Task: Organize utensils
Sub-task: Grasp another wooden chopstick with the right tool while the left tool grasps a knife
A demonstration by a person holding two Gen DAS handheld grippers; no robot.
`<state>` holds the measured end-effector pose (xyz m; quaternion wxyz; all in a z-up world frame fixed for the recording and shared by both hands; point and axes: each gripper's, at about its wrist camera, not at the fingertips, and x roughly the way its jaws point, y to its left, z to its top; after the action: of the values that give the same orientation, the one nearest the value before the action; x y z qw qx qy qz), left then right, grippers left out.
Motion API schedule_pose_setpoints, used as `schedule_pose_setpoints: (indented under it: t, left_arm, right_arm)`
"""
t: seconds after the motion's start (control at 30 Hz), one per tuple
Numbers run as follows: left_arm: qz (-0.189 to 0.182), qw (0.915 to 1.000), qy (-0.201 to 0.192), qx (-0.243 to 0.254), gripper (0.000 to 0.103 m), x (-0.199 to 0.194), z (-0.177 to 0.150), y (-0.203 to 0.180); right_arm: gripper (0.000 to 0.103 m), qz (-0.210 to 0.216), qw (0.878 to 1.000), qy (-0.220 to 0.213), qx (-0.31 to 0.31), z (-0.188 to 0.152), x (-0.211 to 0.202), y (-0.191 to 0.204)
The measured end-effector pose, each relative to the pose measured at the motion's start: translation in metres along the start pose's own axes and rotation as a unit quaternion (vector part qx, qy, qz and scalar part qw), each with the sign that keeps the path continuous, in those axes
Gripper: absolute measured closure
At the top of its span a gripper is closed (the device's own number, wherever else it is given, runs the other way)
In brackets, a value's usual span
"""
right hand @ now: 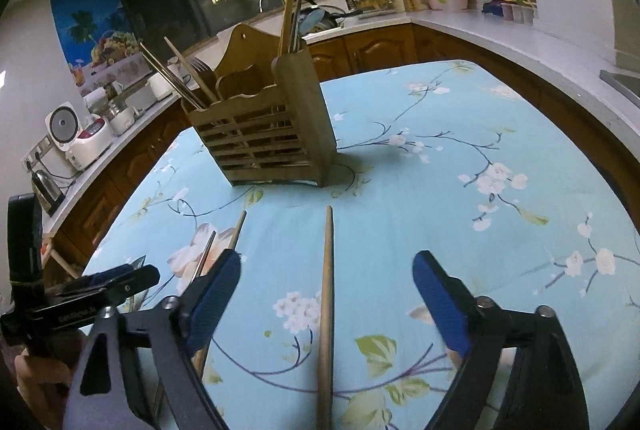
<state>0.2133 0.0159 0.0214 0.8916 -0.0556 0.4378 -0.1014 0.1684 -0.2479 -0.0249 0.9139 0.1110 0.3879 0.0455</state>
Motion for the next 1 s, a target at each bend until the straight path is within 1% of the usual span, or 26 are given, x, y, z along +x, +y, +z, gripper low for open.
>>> schedule_pose_setpoints:
  t: [0.03, 0.07, 0.1, 0.13, 0.17, 0.2, 0.23, 0.27, 0.37, 0.4, 0.47, 0.53, 0.7, 0.77, 0.8, 0.87, 0.9, 0.97, 1.0]
  left_arm:
    - [-0.002, 1.0, 0.002, 0.003, 0.03, 0.003, 0.003, -0.001]
    - [-0.003, 1.0, 0.004, 0.005, 0.033, 0.006, 0.005, -0.003]
    - [-0.004, 0.9999, 0.007, 0.007, 0.034, 0.01, 0.007, -0.005]
    - [-0.007, 0.9999, 0.012, 0.011, 0.039, 0.014, 0.011, -0.007]
    - [-0.009, 0.9997, 0.016, 0.013, 0.045, 0.017, 0.013, -0.008]
    - [-0.011, 0.9996, 0.02, 0.016, 0.048, 0.021, 0.015, -0.01]
    - [-0.013, 0.9995, 0.024, 0.018, 0.05, 0.025, 0.018, -0.011]
    - [-0.015, 0.9993, 0.028, 0.02, 0.053, 0.029, 0.02, -0.012]
    - [-0.02, 0.9988, 0.037, 0.023, 0.056, 0.04, 0.026, -0.016]
    - [-0.02, 0.9987, 0.04, 0.024, 0.057, 0.043, 0.028, -0.017]
    - [-0.021, 0.9983, 0.046, 0.029, 0.065, 0.049, 0.032, -0.019]
    - [-0.021, 0.9979, 0.052, 0.032, 0.07, 0.056, 0.034, -0.021]
    - [-0.022, 0.9973, 0.061, 0.033, 0.074, 0.071, 0.039, -0.024]
    - [-0.022, 0.9969, 0.068, 0.035, 0.079, 0.079, 0.039, -0.026]
    - [-0.017, 0.9971, 0.063, 0.04, 0.08, 0.08, 0.04, -0.027]
    - [-0.01, 0.9969, 0.059, 0.051, 0.085, 0.083, 0.039, -0.031]
    - [-0.009, 0.9968, 0.057, 0.055, 0.087, 0.084, 0.039, -0.033]
    - [-0.007, 0.9966, 0.053, 0.063, 0.095, 0.086, 0.038, -0.036]
    - [-0.008, 0.9965, 0.053, 0.064, 0.098, 0.086, 0.038, -0.036]
  right_arm:
    - [0.029, -0.002, 1.0, 0.003, -0.002, 0.001, 0.003, 0.001]
    - [0.032, -0.006, 1.0, 0.009, -0.005, 0.003, 0.007, 0.002]
    - [0.038, -0.008, 1.0, 0.013, -0.007, 0.004, 0.01, 0.002]
    - [0.044, -0.009, 1.0, 0.02, -0.009, 0.006, 0.014, 0.002]
    - [0.047, -0.007, 1.0, 0.025, -0.01, 0.007, 0.018, 0.002]
    - [0.051, -0.005, 0.999, 0.03, -0.011, 0.009, 0.022, 0.003]
    - [0.054, -0.004, 0.999, 0.033, -0.012, 0.01, 0.024, 0.003]
    - [0.055, -0.005, 0.999, 0.037, -0.015, 0.011, 0.028, 0.004]
    - [0.057, -0.005, 0.998, 0.053, -0.023, 0.016, 0.042, 0.005]
    - [0.06, -0.006, 0.998, 0.058, -0.025, 0.016, 0.046, 0.005]
    - [0.063, -0.006, 0.997, 0.068, -0.029, 0.018, 0.054, 0.006]
    - [0.065, -0.008, 0.997, 0.075, -0.032, 0.02, 0.062, 0.006]
    - [0.067, -0.016, 0.993, 0.102, -0.049, 0.024, 0.082, 0.009]
    - [0.07, -0.019, 0.992, 0.111, -0.057, 0.023, 0.089, 0.012]
    - [0.072, -0.022, 0.992, 0.108, -0.067, 0.024, 0.09, 0.014]
    - [0.077, -0.035, 0.989, 0.111, -0.092, 0.025, 0.095, 0.019]
    - [0.083, -0.042, 0.988, 0.11, -0.103, 0.025, 0.097, 0.022]
    - [0.089, -0.049, 0.986, 0.108, -0.117, 0.025, 0.098, 0.024]
    - [0.096, -0.046, 0.986, 0.107, -0.116, 0.025, 0.098, 0.024]
